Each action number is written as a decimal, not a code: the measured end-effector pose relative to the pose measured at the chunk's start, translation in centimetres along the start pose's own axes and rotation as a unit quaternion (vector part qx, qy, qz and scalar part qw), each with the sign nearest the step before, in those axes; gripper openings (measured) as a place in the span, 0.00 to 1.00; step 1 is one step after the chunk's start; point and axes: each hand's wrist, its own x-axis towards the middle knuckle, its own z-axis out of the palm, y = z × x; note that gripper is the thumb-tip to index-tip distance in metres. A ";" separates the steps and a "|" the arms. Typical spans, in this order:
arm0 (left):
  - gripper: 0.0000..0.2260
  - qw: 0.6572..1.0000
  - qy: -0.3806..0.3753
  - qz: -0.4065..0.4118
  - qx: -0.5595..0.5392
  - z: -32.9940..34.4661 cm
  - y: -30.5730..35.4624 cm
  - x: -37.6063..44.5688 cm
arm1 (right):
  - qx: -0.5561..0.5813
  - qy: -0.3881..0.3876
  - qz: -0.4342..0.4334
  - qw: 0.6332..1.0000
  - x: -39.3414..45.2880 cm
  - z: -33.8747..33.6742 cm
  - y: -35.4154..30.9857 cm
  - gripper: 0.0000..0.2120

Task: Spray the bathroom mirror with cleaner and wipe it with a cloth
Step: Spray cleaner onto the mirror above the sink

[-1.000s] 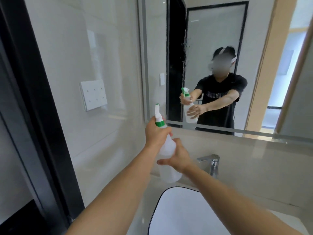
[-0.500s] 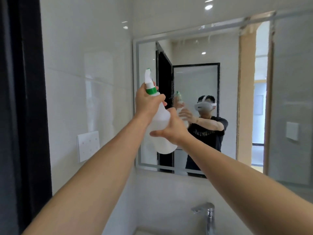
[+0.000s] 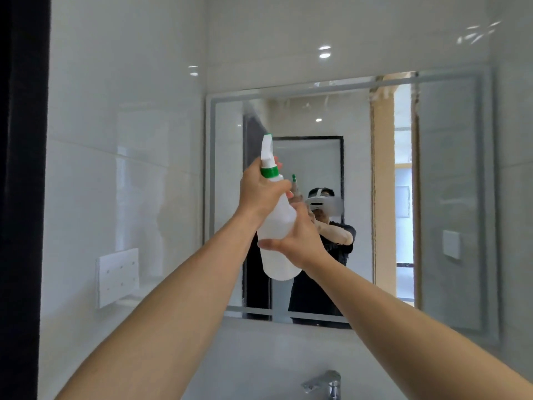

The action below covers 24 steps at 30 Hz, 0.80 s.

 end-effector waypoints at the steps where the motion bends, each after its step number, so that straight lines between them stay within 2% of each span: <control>1: 0.21 1.000 -0.013 0.002 0.000 0.8 0.1 0.0 | 0.002 0.011 0.001 1.000 -0.2 -0.7 0.3 0.39; 12: 0.16 0.995 -0.087 -0.018 -0.050 11.6 0.4 -2.3 | -0.067 0.082 0.073 0.992 -3.3 -10.1 3.3 0.41; 24: 0.20 0.978 -0.179 -0.018 -0.109 20.9 2.6 -6.4 | -0.144 0.174 0.133 0.965 -7.8 -18.8 5.2 0.40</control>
